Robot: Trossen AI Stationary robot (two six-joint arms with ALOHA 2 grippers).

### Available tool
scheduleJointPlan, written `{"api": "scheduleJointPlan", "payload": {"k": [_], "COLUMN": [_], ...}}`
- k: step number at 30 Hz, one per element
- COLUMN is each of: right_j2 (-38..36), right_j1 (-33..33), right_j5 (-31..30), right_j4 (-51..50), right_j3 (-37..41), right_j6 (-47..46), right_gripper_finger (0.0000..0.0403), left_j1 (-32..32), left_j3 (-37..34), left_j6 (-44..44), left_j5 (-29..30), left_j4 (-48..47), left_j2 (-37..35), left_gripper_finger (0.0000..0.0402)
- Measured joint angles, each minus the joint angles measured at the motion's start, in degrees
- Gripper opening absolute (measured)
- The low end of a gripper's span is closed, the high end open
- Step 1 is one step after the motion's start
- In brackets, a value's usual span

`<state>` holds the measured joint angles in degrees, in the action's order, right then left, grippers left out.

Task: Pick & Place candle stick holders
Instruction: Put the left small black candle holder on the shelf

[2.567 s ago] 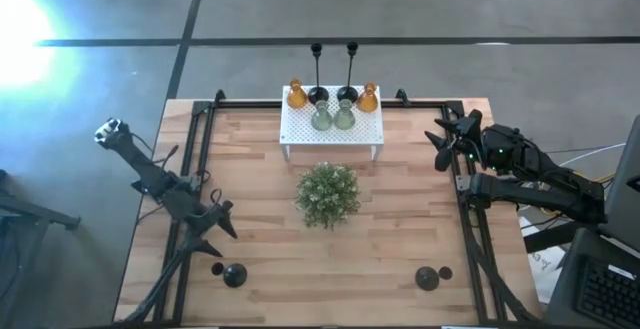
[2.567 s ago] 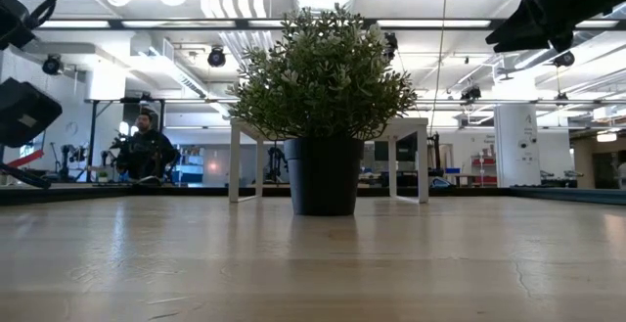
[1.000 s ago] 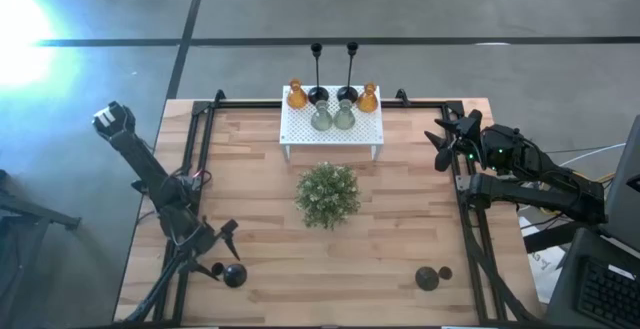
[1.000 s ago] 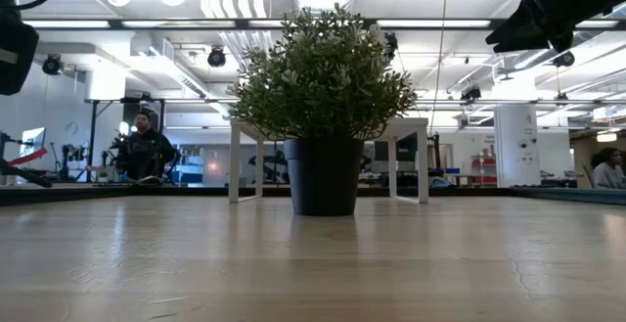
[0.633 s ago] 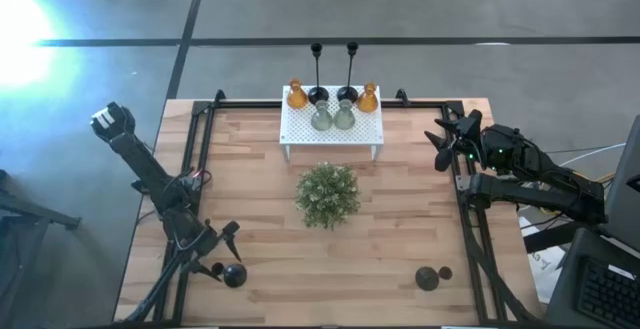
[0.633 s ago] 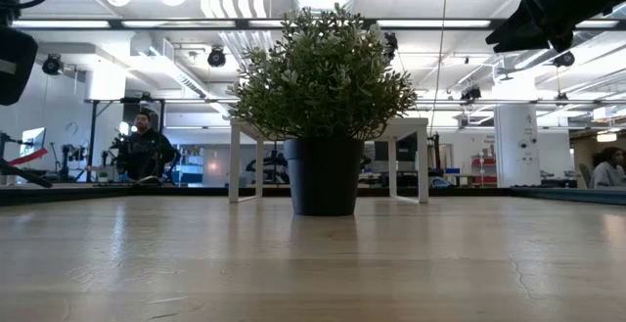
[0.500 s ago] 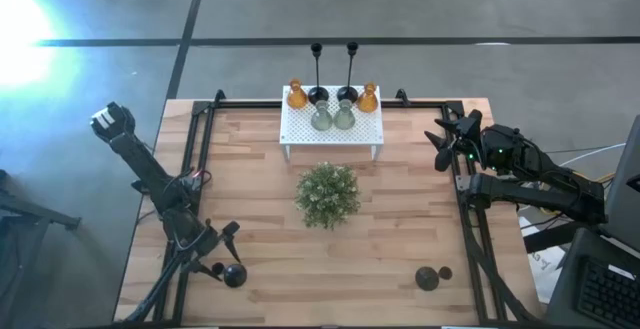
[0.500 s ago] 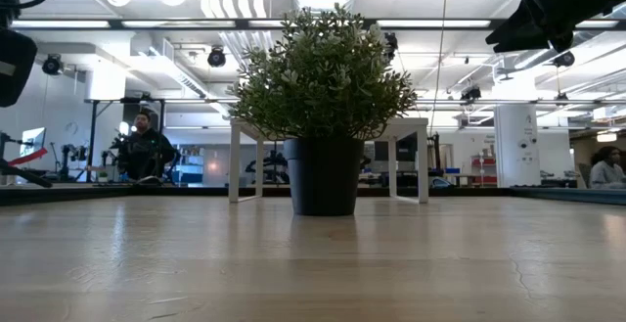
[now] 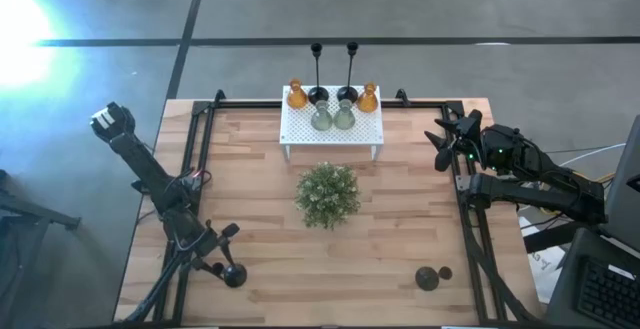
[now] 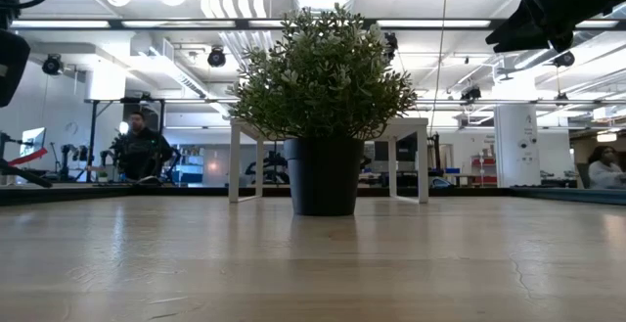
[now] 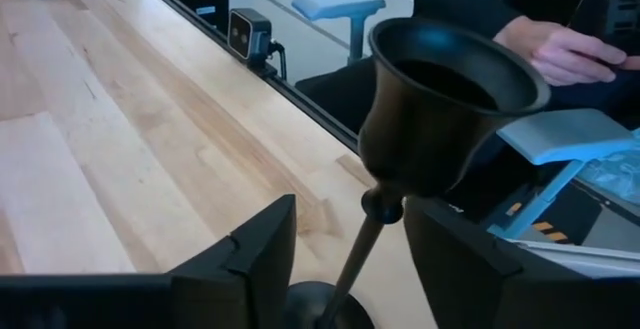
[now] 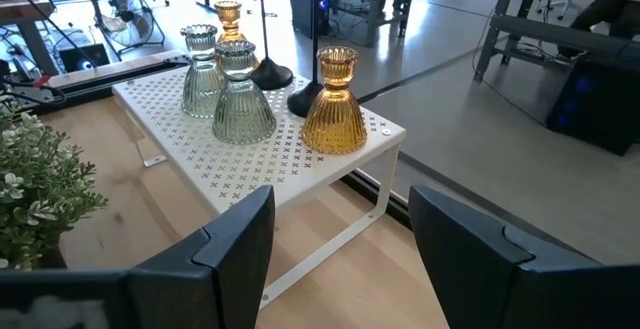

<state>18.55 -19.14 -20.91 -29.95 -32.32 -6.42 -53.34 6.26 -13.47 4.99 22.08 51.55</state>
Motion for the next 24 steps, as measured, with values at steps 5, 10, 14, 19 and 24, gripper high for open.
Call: {"api": "scheduleJointPlan", "payload": {"k": [5, 10, 14, 19, 24], "right_j2": [0.0, 0.0, 0.0, 0.02, 0.02], "right_j1": [-0.01, 0.0, 0.01, 0.0, 0.01], "right_j5": [0.0, 0.0, 0.0, 0.0, 0.0], "right_j4": [-0.01, 0.0, -0.01, 0.0, 0.01], "right_j3": [0.0, 0.0, 0.0, 0.0, 0.0], "right_j6": [0.0, 0.0, 0.0, 0.0, 0.0], "right_gripper_finger": [0.0224, 0.0224, 0.0224, 0.0224, 0.0224], "left_j1": [0.0, -0.02, -0.02, -0.02, 0.0], "left_j3": [0.0, 0.0, 0.0, 0.0, 0.0], "left_j6": [0.32, 1.04, 1.14, 1.61, 3.35], "left_j5": [-0.02, -0.02, -0.02, -0.07, 0.13], "left_j4": [-0.21, -0.2, -0.22, -0.22, -0.05], "left_j2": [0.02, 0.02, 0.02, 0.02, 0.04], "left_gripper_finger": [0.0165, 0.0132, 0.0102, 0.0061, 0.0019]}}
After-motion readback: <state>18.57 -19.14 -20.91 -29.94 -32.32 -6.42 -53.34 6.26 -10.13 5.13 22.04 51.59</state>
